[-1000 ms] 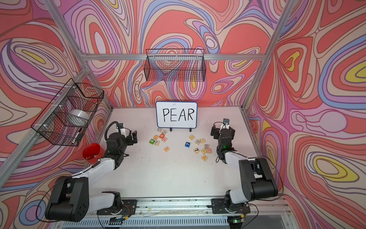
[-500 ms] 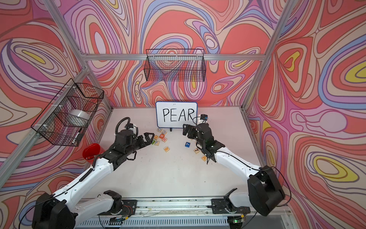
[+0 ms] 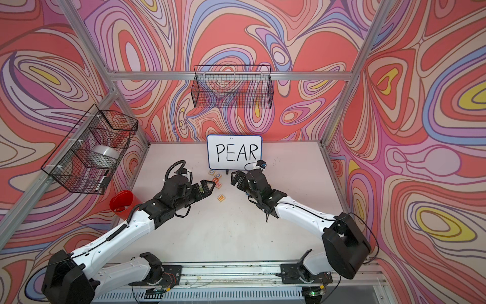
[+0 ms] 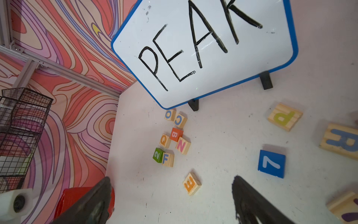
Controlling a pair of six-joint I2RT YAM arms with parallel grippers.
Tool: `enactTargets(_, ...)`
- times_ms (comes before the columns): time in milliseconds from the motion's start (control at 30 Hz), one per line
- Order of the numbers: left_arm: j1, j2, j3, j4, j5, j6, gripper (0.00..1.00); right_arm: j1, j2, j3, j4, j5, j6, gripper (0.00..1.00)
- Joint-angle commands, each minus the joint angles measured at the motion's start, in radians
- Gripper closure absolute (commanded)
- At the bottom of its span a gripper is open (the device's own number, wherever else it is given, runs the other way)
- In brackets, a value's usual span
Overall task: Spell the uppercase word “pear” with letter blocks
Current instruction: Pick up the letter block from the center of the board.
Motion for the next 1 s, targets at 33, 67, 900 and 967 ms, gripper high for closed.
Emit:
enactTargets(33, 0.016, 0.089, 0.095, -0.118, -0.053, -0.003, 0.00, 0.001, 0.043, 0.076, -0.122, 0.105, 0.021, 0.02)
enactTargets(67, 0.017, 0.122, 0.132, -0.173, -0.082, 0.004, 0.00, 0.001, 0.064, 0.112, -0.170, 0.133, 0.007, 0.02)
enactTargets(900, 0.199, 0.621, 0.374, -0.329, -0.143, 0.012, 0.11, -0.014, 0.153, 0.322, -0.505, 0.626, -0.246, 0.03)
enactTargets(967, 0.199, 0.628, 0.383, -0.324, -0.149, 0.023, 0.11, -0.019, 0.152, 0.317, -0.508, 0.623, -0.242, 0.03)
